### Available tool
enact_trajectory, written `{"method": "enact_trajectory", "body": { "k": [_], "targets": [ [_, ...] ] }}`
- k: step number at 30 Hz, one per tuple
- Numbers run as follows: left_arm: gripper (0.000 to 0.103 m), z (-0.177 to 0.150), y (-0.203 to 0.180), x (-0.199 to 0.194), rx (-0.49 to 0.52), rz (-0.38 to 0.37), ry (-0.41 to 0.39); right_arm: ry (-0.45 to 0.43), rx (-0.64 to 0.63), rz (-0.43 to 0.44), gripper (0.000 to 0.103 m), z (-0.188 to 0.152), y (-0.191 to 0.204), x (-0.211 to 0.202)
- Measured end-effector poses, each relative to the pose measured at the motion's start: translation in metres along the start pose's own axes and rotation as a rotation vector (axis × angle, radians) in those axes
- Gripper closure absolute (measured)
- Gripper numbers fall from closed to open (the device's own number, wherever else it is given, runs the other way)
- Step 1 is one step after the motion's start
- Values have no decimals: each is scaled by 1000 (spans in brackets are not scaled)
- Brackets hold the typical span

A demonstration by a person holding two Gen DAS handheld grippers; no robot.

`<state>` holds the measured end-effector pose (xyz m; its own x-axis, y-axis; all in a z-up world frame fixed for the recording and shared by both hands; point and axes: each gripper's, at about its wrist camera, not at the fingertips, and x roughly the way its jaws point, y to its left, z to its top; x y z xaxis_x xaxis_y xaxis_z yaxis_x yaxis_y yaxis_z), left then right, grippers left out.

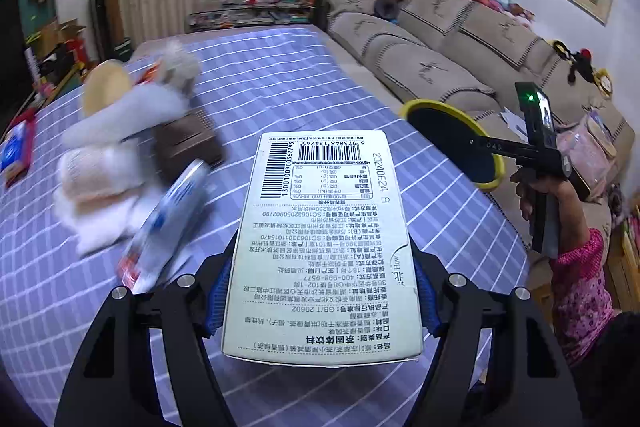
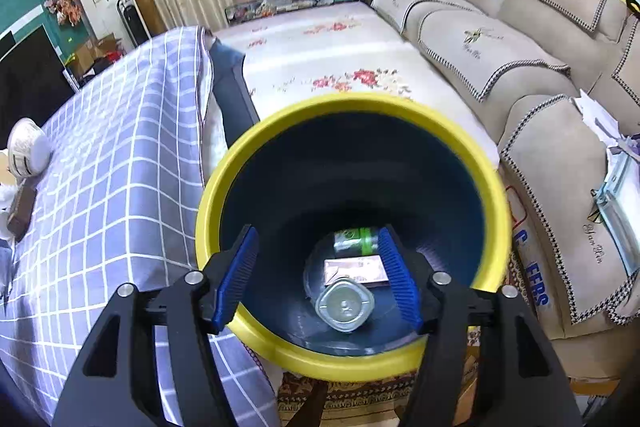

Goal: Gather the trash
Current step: 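Carry the paper box with the left gripper over the yellow bin and release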

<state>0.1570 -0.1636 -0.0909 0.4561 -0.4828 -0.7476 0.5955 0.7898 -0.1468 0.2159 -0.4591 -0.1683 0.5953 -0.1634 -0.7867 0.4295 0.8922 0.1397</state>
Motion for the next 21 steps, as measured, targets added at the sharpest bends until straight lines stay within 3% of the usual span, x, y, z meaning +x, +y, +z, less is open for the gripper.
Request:
{"method": "enact_trajectory", "body": {
  "k": [7, 12, 21],
  "targets": [
    [32, 49, -50, 47, 95, -76, 27, -83, 40, -35, 41, 0, -33, -39],
    [32, 90, -109, 90, 224, -138, 47, -142, 95, -61, 38, -8, -67, -72],
    [32, 138, -203, 197, 339, -213, 202, -173, 172, -99, 36, -22, -118, -102]
  ]
}}
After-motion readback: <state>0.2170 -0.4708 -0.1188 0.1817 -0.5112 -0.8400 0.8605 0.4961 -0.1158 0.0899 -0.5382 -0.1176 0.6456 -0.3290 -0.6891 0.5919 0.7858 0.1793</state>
